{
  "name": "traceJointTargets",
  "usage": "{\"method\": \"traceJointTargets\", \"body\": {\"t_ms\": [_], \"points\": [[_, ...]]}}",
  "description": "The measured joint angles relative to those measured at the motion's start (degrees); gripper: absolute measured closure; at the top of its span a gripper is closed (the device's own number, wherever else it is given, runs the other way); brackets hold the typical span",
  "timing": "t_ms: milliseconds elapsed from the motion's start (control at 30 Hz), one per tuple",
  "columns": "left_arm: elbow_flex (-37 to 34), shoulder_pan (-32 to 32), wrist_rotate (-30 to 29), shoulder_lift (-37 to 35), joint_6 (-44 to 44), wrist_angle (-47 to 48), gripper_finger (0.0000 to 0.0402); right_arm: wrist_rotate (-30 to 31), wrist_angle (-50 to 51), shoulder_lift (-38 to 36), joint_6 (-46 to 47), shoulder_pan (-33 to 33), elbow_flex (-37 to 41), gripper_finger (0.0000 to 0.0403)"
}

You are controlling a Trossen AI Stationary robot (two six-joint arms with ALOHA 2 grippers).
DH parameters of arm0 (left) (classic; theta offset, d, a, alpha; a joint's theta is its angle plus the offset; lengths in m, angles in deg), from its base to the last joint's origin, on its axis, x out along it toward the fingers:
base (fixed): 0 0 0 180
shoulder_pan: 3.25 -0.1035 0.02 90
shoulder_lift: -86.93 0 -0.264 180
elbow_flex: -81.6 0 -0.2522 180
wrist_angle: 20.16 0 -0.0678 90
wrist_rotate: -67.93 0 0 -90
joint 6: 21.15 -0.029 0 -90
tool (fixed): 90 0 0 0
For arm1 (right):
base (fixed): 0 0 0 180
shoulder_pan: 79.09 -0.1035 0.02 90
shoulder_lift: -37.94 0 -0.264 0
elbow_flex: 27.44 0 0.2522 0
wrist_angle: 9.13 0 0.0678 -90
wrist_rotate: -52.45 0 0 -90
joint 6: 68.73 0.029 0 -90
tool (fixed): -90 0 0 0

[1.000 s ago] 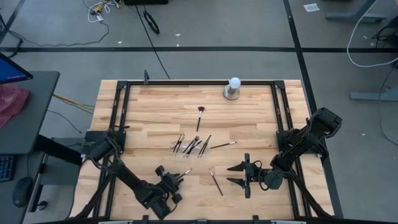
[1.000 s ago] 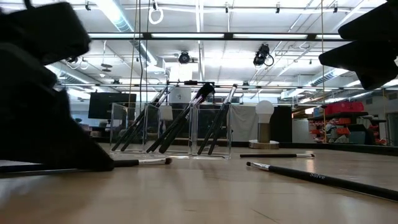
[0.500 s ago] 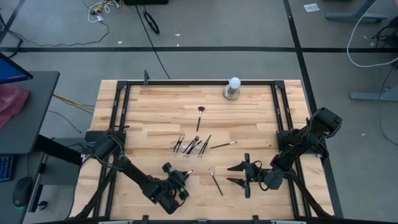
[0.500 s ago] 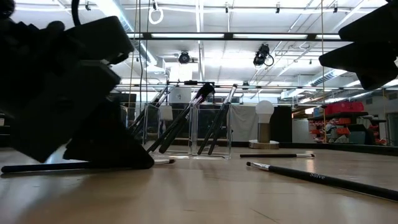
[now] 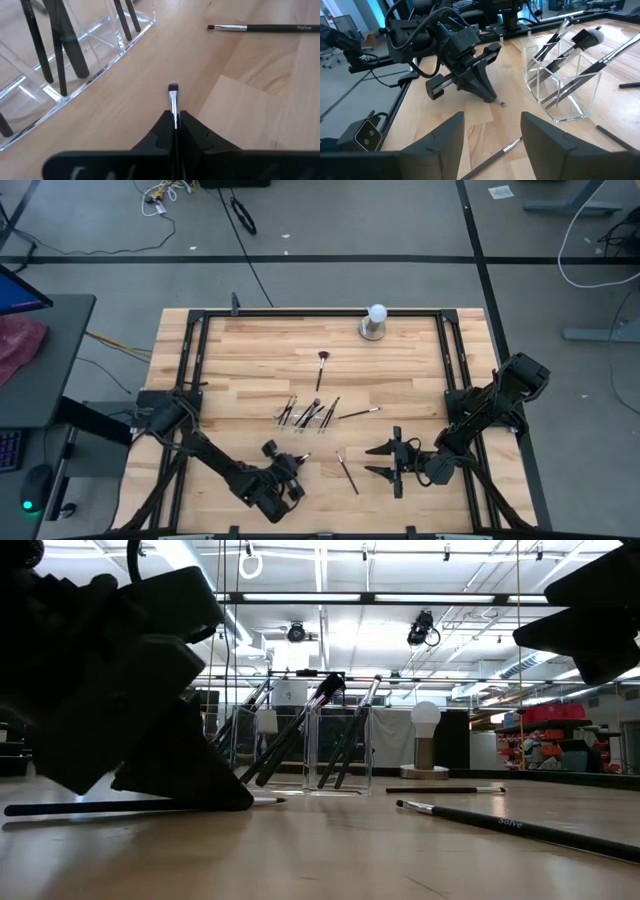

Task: Put items in baskets/containers
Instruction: Put the eyeshadow brush into the transparent organizer

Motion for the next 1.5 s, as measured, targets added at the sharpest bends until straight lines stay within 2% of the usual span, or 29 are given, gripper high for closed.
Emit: {"method": "traceJointTargets", "body": {"t_ms": [200, 367, 533, 700, 800, 933, 1033, 1100, 1300, 1500], "points": [[-0.34, 0.84, 0.94, -4.65, -3.89, 0.88, 0.039, 0.0, 0.0, -0.02, 0.0, 0.0, 0.0, 0.0204], [-0.25, 0.77, -1.27, -6.78, -7.3, -1.49, 0.0386, 0.0, 0.0, -0.01, 0.0, 0.0, 0.0, 0.0204], [-0.25, 0.03, -1.9, -6.86, -13.55, -9.91, 0.039, -0.46, -0.02, -0.02, 0.21, 0.0, 0.0, 0.0204], [-0.21, -1.81, -1.47, -6.9, -26.43, -22.89, 0.0387, -7.58, 0.75, 0.16, -2.06, 0.55, -0.01, 0.0204], [-0.16, -3.8, 3.91, -6.99, -32.84, -31.8, 0.0389, -9.64, 0.94, 2.03, -8.51, 0.96, -1.64, 0.0204], [-0.14, -6.45, 11.82, -7.01, -36.1, -40.87, 0.0387, -10.84, 1.23, 5.85, -27.89, 1.18, -7.49, 0.0204], [-0.14, -7.86, 16.95, -7.01, -36.23, -44.39, 0.0386, -8.51, 4.22, 7.34, -40.21, 1.18, -12.36, 0.0204], [-0.12, -8.4, 19.11, -7.03, -36.23, -45.56, 0.0388, -6.76, 9.74, 7.45, -45.19, 1.18, -15.33, 0.0204], [-0.12, -8.67, 20.0, -7.11, -36.27, -46.59, 0.0384, -6.39, 26.26, 7.45, -50.86, 1.37, -23.08, 0.021], [-0.1, -8.66, 20.0, -7.12, -36.25, -46.76, 0.0386, -6.43, 29.7, 7.45, -52.33, 2.35, -24.79, 0.0258]]}}
